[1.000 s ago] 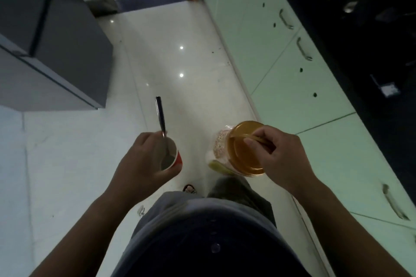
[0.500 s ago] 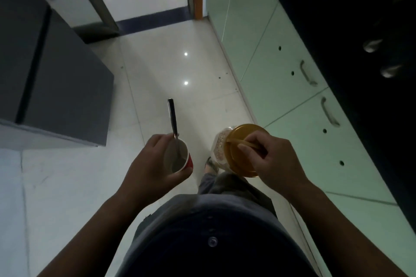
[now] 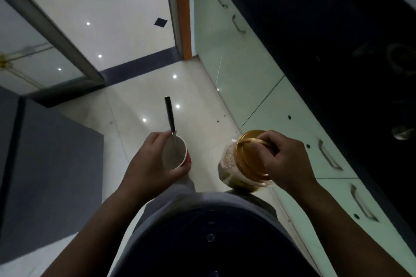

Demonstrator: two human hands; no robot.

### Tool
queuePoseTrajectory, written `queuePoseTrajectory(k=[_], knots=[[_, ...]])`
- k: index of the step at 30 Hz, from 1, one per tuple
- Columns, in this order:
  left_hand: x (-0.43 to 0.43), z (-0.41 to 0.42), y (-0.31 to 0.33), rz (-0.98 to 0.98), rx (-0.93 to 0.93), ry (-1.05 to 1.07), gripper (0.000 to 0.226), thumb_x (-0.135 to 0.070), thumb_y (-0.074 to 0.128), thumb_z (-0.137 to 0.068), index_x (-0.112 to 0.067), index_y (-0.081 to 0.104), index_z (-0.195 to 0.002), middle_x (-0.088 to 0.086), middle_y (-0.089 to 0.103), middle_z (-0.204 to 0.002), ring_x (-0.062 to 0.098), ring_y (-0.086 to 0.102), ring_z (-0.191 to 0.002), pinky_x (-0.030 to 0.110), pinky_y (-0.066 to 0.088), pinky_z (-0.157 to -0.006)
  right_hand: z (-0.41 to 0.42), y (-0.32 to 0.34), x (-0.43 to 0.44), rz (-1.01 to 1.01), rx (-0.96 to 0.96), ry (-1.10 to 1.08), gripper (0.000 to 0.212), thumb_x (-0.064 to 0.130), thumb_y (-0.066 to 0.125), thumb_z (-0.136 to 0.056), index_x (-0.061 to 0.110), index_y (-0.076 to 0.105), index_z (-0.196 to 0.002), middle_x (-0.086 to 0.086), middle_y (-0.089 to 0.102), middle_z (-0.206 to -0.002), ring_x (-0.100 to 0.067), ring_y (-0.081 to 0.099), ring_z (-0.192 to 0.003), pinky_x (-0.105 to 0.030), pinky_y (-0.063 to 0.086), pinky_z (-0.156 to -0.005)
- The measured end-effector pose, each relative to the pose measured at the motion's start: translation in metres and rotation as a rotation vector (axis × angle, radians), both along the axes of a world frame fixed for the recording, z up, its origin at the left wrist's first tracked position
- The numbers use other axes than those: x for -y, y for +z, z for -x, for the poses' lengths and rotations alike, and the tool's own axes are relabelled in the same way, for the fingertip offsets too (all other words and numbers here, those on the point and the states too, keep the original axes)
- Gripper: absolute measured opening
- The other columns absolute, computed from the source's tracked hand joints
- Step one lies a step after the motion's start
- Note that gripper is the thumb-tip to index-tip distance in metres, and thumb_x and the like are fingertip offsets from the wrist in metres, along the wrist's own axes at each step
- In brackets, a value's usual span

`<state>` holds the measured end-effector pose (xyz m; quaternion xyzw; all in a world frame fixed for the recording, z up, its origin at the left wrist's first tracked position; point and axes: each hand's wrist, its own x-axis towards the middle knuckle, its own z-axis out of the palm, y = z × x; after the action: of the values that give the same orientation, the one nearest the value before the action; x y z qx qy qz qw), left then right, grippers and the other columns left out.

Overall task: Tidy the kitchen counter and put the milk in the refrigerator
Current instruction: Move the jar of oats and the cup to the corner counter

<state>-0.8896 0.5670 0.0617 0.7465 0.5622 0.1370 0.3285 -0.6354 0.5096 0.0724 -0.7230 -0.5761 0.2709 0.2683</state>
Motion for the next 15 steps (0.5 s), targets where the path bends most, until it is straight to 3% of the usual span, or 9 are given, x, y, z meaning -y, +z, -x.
queuePoseTrajectory(k=[9, 15], knots=[[-0.228, -0.026, 0.032, -0.069, -0.01, -0.202, 0.083, -0.039, 0.078, -0.067, -0.02, 0.037, -0.136, 0.003, 0.045, -0.133, 0.01, 0.041, -0.103, 0.017, 0.038, -0.069, -0.004, 0.04, -0.17, -0.076, -0.036, -0.271, 0.007, 0.034, 0.061, -0.085, 0.031, 0.058, -0.09, 0.015, 0.062, -0.088, 0.0, 0.056, -0.078, -0.01, 0.041, -0.067], [-0.336, -0.081, 0.033, -0.059, 0.01, -0.301, 0.084, -0.039, 0.077, -0.067, -0.021, 0.035, -0.137, 0.0, 0.045, -0.134, 0.008, 0.04, -0.104, 0.009, 0.032, -0.067, -0.039, 0.043, -0.268, -0.094, 0.027, -0.346, 0.012, 0.036, 0.06, -0.086, 0.029, 0.062, -0.095, 0.016, 0.06, -0.095, -0.006, 0.055, -0.086, -0.011, 0.04, -0.071]])
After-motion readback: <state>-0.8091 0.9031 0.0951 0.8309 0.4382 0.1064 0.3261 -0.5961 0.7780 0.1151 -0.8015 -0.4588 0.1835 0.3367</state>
